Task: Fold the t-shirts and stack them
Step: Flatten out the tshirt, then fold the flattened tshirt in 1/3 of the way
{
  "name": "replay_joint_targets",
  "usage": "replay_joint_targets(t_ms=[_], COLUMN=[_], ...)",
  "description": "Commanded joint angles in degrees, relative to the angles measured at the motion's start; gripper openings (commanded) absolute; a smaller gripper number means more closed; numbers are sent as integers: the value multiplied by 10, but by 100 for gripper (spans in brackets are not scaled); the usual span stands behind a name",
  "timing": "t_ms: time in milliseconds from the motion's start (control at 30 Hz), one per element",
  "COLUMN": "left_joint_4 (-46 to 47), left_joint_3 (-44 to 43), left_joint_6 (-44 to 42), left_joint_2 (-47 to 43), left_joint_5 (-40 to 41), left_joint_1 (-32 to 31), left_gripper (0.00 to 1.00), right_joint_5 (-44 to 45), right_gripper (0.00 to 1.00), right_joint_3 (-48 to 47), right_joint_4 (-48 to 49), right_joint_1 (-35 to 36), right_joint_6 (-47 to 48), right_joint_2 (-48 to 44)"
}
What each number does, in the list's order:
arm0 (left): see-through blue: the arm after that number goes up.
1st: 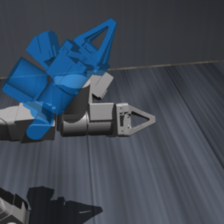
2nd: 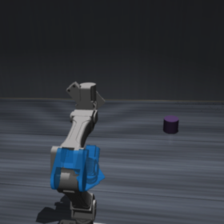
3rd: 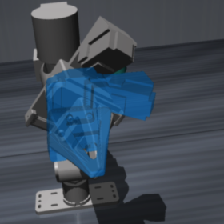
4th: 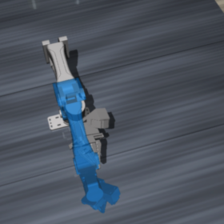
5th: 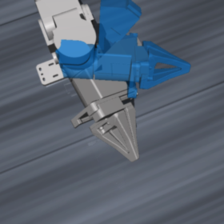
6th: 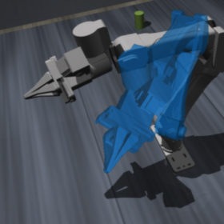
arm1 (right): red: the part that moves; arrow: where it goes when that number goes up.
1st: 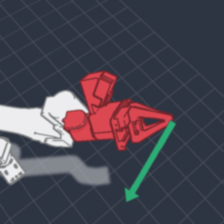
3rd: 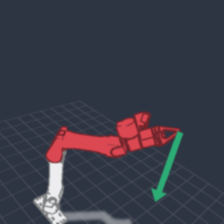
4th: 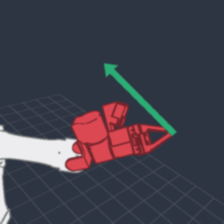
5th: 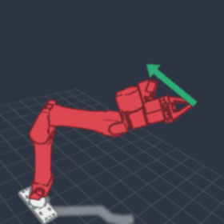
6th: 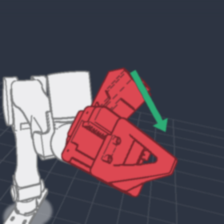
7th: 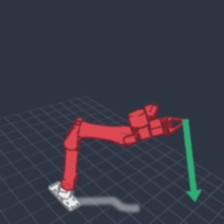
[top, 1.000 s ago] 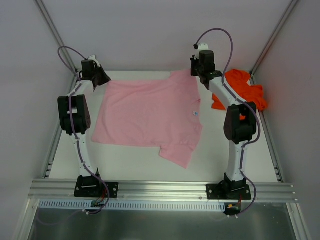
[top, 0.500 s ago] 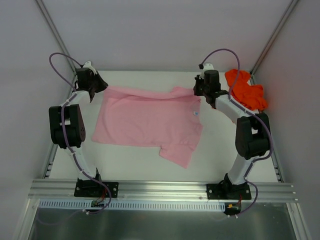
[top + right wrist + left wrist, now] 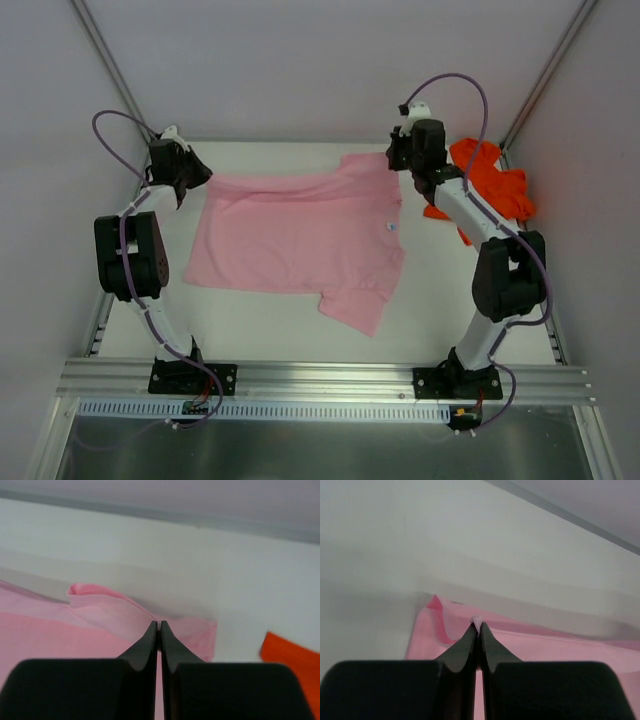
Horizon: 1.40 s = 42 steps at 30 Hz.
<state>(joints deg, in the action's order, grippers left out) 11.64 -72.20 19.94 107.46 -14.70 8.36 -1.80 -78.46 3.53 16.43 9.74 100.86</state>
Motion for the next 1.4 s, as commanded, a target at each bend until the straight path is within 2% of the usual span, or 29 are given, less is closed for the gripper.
replay_joint_targets(t_ms=[0,433,700,867,967,1233,1367], left_joint_4=[28,12,11,16,21,57,76], left_joint_3=[-50,-168,-202,-200,-189,-87,-21], left_joint_6=[-1,33,31,27,25,16,12], left_joint_2=[-23,60,88,89,82,18,-20], left_joint_5=[12,36,35,33,32,6,-4], left_joint_1=[6,10,10,10,13,23,25], left_gripper=[0,0,0,0,0,0,0], right_joint_5=[15,-37,-41,-48,-54,-76,-85], right_gripper=[1,1,1,1,1,1,1], right_joint_3=[-118,-377,-427,-410,-360,-152,-85], right_joint_4=[17,-31,-33,-33,-20,45,50], right_joint_1=[-7,-22,-21,-22,-21,-22,-21], right_joint_6=[38,34,34,31,27,-2,-14], right_joint_2=[26,207,244,233,202,95,57])
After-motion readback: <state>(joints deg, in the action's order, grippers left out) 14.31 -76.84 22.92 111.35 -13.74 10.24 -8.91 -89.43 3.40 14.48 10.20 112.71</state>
